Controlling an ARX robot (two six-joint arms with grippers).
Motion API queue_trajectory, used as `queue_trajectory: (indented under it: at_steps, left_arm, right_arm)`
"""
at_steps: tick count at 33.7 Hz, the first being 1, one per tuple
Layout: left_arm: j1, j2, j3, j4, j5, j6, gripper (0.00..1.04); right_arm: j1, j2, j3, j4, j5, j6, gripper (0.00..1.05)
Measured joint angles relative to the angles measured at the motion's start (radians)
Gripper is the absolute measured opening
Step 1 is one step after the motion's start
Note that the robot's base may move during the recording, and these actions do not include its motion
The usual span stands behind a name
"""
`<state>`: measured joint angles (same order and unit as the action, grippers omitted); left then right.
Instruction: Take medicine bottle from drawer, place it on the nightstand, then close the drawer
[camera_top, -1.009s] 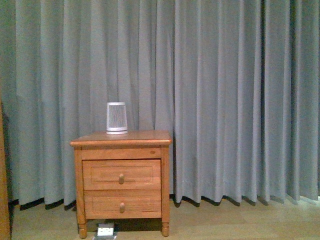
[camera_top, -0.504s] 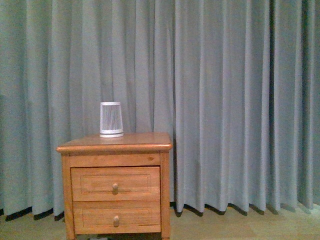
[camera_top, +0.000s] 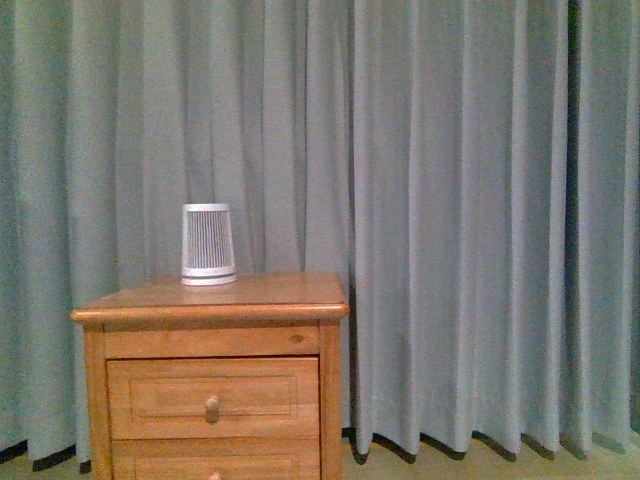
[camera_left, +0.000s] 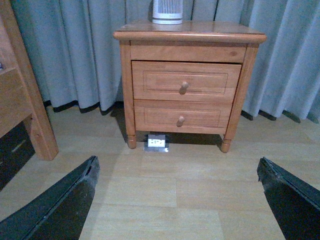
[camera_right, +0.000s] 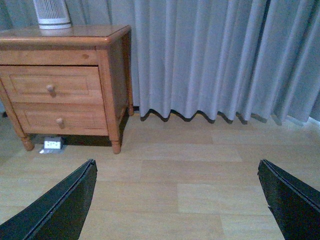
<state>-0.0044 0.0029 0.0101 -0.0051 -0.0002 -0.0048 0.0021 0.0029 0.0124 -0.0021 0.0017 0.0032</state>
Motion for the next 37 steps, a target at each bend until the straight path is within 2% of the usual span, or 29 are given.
queue_trajectory:
  at_steps: [18,20,21,25,29,31,37]
  left_arm:
    - [0.0,0.001,0.0,-0.001,0.002,-0.002,0.98]
    - [0.032,0.061,0.033,-0.091,0.094,-0.067,0.98]
    - [0.037,0.107,0.037,-0.079,0.105,-0.09,0.98]
    - [0.029,0.424,0.052,0.22,0.098,-0.11,0.98]
    - [-0.034,0.912,0.167,0.603,0.022,-0.085,0.98]
    - [-0.056,1.112,0.249,0.689,-0.006,-0.084,0.98]
    - [-0.099,1.492,0.459,0.723,-0.079,-0.093,0.98]
  right_arm:
    - [0.0,0.0,0.0,0.0,0.0,0.0,0.98]
    - [0.0,0.0,0.0,0.0,0.001,0.0,0.98]
    - [0.0,0.0,0.0,0.0,0.0,0.0,0.98]
    - [0.0,0.0,0.0,0.0,0.001,0.0,0.98]
    - [0.0,0.0,0.0,0.0,0.0,0.0,0.98]
    - [0.0,0.0,0.0,0.0,0.0,0.0,0.98]
    - [0.0,0.0,0.0,0.0,0.0,0.0,0.98]
